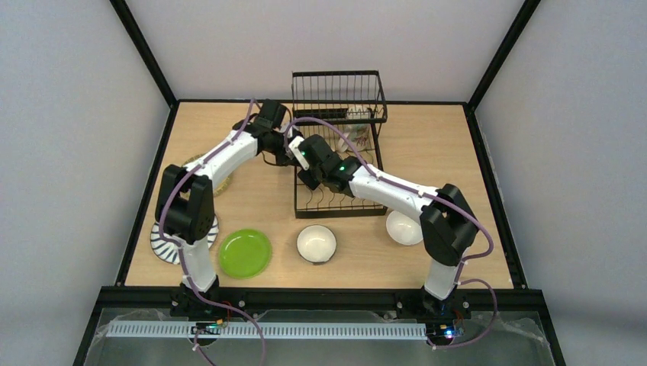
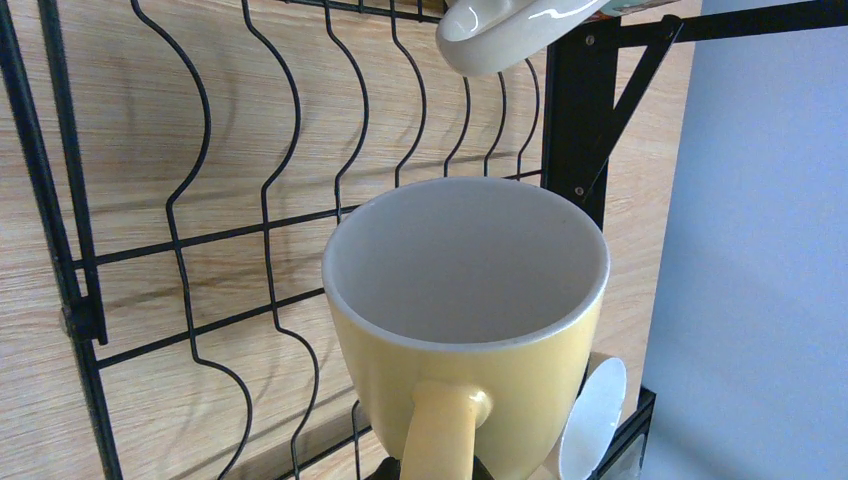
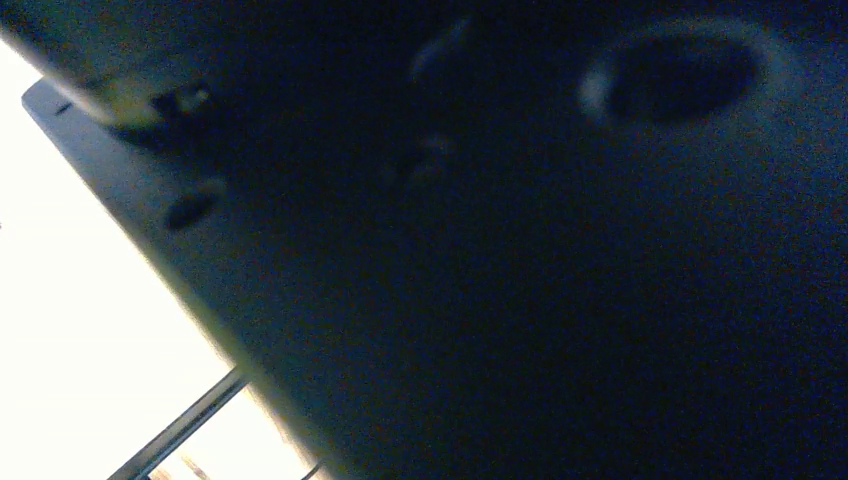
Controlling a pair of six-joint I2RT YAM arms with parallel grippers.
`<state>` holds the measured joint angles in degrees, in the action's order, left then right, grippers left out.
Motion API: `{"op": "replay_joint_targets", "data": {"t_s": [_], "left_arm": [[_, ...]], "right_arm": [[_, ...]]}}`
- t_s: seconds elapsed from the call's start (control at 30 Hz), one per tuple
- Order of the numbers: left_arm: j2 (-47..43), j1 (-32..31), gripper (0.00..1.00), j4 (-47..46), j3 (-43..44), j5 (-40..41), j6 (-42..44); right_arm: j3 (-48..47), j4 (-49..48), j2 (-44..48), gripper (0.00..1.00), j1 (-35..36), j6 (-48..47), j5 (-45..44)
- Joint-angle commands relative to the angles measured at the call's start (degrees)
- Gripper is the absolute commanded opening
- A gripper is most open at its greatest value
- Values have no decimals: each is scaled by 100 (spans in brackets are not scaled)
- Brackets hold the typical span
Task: Load the mixed dishes into the dish rack
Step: Pass from the right arm to the left
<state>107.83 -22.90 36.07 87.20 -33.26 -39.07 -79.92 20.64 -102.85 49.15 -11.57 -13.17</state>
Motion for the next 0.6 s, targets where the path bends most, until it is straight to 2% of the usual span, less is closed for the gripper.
{"op": "replay_joint_targets", "data": {"t_s": [0.0,0.13,0.23,0.33,0.43,0.57], "left_arm": [[-185,-426,2,-406,-177,-611,-175],[-292,-443,2,-479,-301,-579,-196],[-399,-448,2,-537,-410,-503,-223],[-549,-445,2,-691,-605,-470,-322],[-694,-453,2,-937,-856,-456,-512],[-881,-444,2,-1151,-1101,-418,-701]], "right_arm": [[-179,-594,5,0,286,-299,236],[-102,-585,64,2,286,-208,52],[23,-686,182,15,284,-64,-88],[84,-682,267,35,284,65,-215],[110,-620,324,44,285,168,-304],[203,-602,471,46,284,300,-370]]}}
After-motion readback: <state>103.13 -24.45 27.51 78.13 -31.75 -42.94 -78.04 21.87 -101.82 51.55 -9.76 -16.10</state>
